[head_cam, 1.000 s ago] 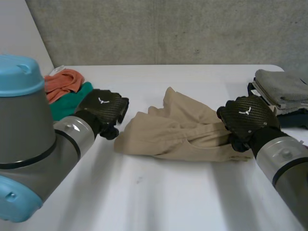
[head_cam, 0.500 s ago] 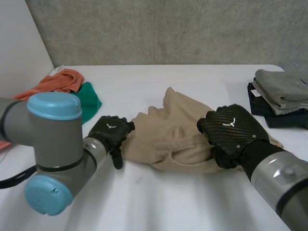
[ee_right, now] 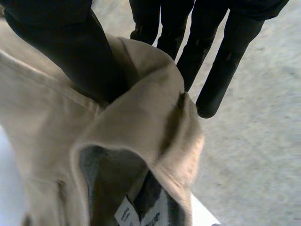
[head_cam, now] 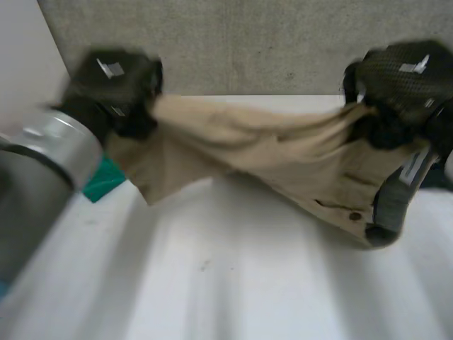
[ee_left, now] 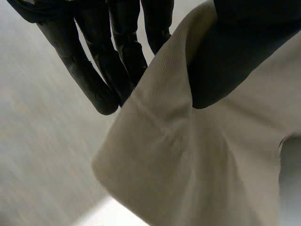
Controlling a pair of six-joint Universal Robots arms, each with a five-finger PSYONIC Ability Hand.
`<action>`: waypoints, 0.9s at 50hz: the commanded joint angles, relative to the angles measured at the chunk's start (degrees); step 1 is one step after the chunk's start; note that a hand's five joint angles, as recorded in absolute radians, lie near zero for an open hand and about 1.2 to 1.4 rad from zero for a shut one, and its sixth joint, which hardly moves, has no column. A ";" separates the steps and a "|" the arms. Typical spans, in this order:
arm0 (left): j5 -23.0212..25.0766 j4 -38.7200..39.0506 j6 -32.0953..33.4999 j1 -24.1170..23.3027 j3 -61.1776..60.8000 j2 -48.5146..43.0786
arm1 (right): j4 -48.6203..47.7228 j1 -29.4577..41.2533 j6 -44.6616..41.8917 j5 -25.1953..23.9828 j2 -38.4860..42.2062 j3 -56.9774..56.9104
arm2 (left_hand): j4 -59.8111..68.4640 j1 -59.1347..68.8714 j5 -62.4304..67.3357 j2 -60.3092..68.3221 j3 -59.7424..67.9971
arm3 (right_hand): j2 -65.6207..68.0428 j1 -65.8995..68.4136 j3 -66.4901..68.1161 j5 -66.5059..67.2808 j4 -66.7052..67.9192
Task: Fold the laundry.
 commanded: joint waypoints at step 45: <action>1.90 9.90 -2.82 14.27 32.35 -30.48 | -41.45 4.06 -0.23 15.01 40.53 -20.19 | -58.47 -56.57 -56.27 -58.37 -57.82 | -56.43 -51.08 -57.90 -56.51 -58.93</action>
